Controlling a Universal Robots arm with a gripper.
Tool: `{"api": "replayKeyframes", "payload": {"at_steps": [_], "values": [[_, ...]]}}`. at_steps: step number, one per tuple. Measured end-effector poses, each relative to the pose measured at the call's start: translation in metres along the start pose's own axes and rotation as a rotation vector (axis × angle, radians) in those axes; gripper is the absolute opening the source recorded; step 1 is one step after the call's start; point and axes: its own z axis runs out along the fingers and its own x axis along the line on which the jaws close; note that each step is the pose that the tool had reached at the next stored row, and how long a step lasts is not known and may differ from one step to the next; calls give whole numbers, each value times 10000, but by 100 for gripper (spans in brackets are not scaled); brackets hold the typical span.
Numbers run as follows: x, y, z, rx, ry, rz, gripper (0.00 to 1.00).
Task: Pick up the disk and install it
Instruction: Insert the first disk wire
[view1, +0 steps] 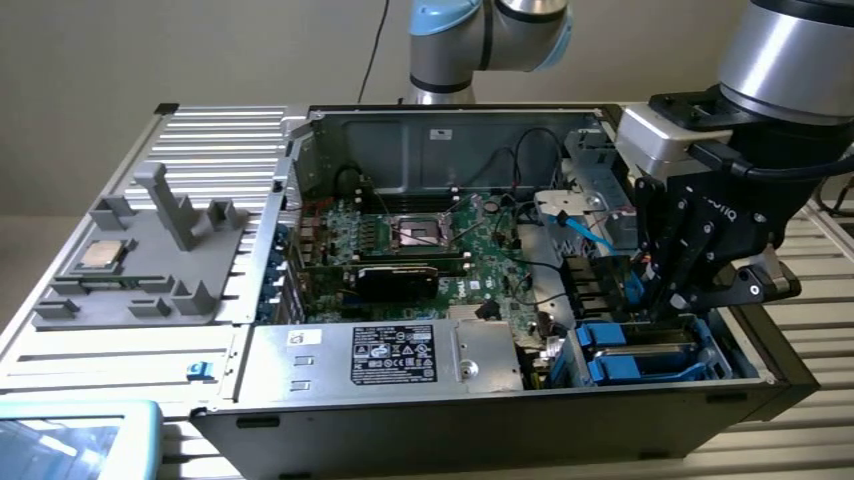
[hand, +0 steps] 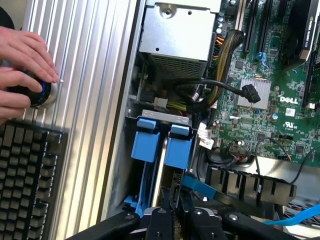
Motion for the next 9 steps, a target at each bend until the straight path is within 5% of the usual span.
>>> {"api": "replayKeyframes", "payload": {"at_steps": [9], "values": [[1, -42, 23, -388, -42, 81, 17]]}}
